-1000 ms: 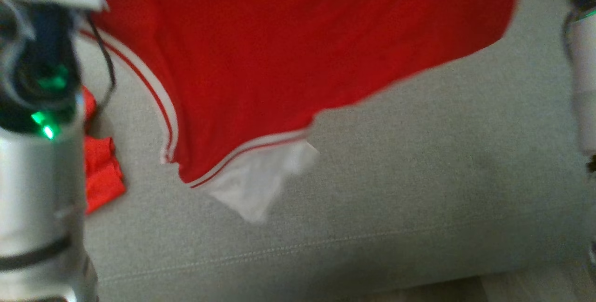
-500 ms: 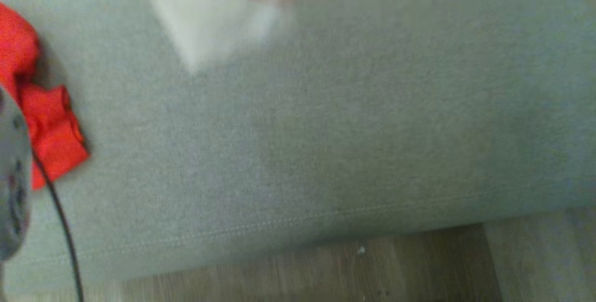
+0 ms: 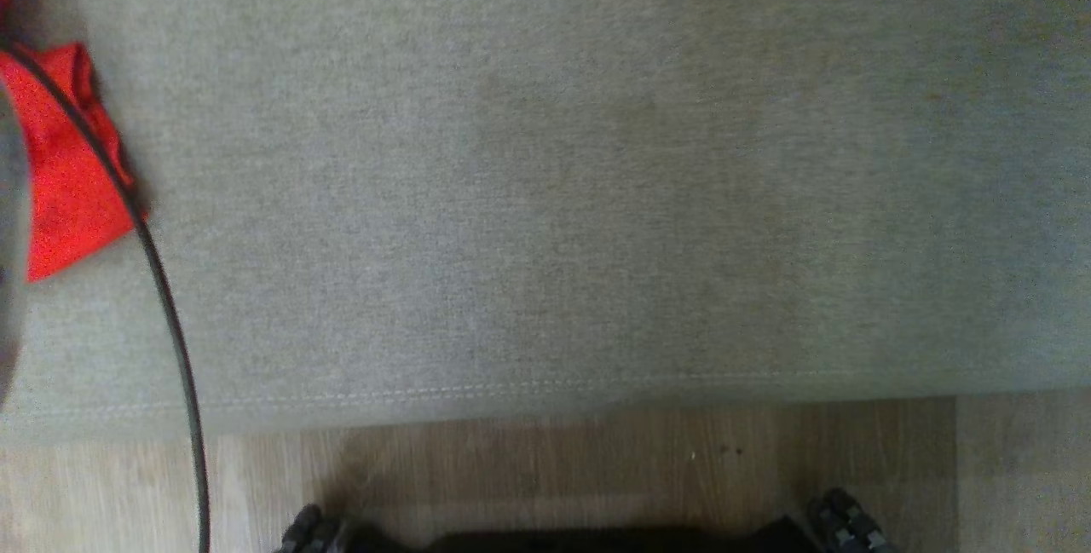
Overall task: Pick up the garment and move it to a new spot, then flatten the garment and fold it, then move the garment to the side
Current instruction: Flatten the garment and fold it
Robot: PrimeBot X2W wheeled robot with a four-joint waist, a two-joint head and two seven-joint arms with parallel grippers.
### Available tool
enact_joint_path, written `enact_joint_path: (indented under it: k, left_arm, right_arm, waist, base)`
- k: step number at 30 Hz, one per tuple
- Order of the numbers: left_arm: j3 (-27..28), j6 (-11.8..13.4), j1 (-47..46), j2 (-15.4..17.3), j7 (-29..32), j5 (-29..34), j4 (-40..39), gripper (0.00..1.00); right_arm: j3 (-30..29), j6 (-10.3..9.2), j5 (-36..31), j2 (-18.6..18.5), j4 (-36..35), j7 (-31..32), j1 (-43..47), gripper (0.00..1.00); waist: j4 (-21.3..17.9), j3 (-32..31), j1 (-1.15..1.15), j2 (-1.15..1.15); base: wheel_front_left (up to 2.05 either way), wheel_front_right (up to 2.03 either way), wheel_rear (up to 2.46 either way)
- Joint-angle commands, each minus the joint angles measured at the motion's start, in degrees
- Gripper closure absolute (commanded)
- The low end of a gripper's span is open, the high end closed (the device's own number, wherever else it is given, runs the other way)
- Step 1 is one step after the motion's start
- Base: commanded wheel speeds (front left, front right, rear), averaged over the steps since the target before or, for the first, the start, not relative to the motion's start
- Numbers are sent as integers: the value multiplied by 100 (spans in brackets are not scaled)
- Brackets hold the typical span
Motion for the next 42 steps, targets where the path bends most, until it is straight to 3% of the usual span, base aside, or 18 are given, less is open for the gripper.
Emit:
enact_joint_path:
  k: [1,2,6,10,19,21,25,31,42]
  left_arm:
    - [-20,-42,-112,185,-13,9,-66,100]
    - [-50,-150,-42,153,-15,-42,29,100]
    - [-211,-509,568,45,-117,-182,327,100]
    - [-336,-676,1373,34,-259,-182,621,100]
    - [-547,-955,3119,406,-410,-21,998,100]
    - [-472,-1102,3738,576,-355,-236,1015,100]
    - [-540,-1216,4551,809,-265,-381,806,100]
    - [-711,-1262,5444,1061,-84,-483,288,100]
    - [-942,-1283,7082,1601,763,-954,-1304,100]
  right_arm:
    - [-193,36,291,254,69,110,-38,100]
    - [-385,36,568,365,334,291,0,100]
    - [-69,36,837,451,812,437,464,100]
    - [228,36,1146,520,1075,433,1076,100]
    - [1274,36,1665,461,1167,855,2537,100]
    - [1618,36,1848,396,1143,1095,3004,100]
    - [2204,36,1899,175,1030,1299,3507,100]
    - [2541,36,2212,-80,935,1449,3953,100]
    - [3576,36,2521,-635,633,1736,4753,100]
  waist:
    - [139,273,0,0]
    - [135,362,0,0]
    - [170,571,0,0]
    - [156,527,0,0]
    - [58,-197,0,0]
    - [-45,-527,0,0]
    - [-63,-936,0,0]
    - [-47,-1325,0,0]
    - [-23,-1894,0,0]
  base:
    - [0,0,0]
    - [0,0,0]
    - [0,0,0]
    - [0,0,0]
    - [0,0,0]
    - [0,0,0]
    - [0,0,0]
    - [0,0,0]
    - [0,0,0]
